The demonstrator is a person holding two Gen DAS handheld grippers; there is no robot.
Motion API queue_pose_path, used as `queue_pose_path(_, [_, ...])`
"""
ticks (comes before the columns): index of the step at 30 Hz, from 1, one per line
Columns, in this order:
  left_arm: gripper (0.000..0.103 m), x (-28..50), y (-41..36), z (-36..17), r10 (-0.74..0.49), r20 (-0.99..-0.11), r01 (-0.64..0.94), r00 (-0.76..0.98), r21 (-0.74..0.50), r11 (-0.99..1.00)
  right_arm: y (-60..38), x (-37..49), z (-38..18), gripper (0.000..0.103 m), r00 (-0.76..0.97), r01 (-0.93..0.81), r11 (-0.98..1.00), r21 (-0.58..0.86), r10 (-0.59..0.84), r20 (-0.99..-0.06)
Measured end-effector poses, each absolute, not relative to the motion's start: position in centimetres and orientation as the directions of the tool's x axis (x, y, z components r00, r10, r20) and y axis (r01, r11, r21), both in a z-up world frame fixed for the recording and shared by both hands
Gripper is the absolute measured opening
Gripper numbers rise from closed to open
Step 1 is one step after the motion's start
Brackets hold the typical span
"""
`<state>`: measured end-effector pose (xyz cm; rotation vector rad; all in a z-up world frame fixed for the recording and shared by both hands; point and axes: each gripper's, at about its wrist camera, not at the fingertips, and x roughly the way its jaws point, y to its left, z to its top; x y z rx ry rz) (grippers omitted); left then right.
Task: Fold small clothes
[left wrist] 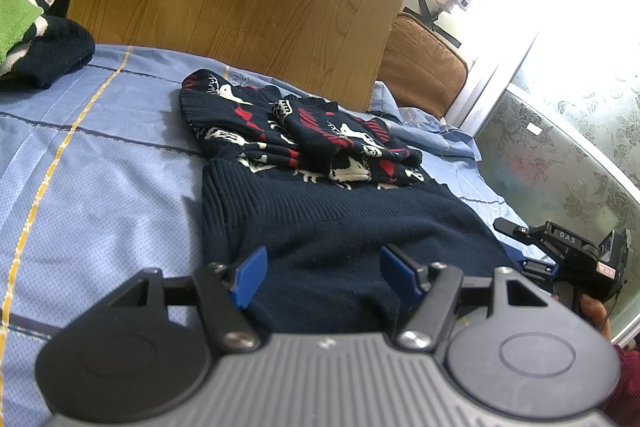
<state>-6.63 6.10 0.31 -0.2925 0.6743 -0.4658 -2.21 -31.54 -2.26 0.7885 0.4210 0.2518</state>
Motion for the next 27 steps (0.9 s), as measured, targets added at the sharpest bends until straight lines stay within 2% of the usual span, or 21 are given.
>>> queue_pose_path(27, [0.065,-6.55,6.33,0.29,-0.505,-0.528,0.319,0.683,-0.406,0.856,-31.56,-2.21,-2.28,0.05,0.888,-0.063,0.68,0.73,0.373,-0.27])
